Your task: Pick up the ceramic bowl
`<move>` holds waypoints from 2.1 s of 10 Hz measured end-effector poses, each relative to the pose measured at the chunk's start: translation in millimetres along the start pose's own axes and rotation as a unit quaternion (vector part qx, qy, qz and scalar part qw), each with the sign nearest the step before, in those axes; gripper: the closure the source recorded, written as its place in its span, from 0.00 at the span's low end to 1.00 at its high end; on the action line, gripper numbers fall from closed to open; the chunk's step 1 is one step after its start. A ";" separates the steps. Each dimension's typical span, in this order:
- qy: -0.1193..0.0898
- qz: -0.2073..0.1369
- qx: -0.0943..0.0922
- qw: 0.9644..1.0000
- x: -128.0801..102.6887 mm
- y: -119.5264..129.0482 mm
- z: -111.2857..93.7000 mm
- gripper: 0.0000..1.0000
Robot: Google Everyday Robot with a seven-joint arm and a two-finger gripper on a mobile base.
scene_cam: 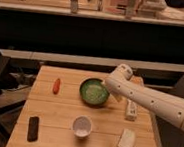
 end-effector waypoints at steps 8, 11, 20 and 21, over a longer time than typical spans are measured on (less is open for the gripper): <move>-0.015 -0.022 0.002 1.000 1.1 11.8 25.3 0.20; -0.021 -0.030 0.004 0.999 1.0 14.0 32.9 0.20; -0.045 -0.050 0.005 0.998 -2.6 20.6 58.0 0.20; -0.048 -0.052 0.005 0.997 -3.9 19.2 59.3 0.20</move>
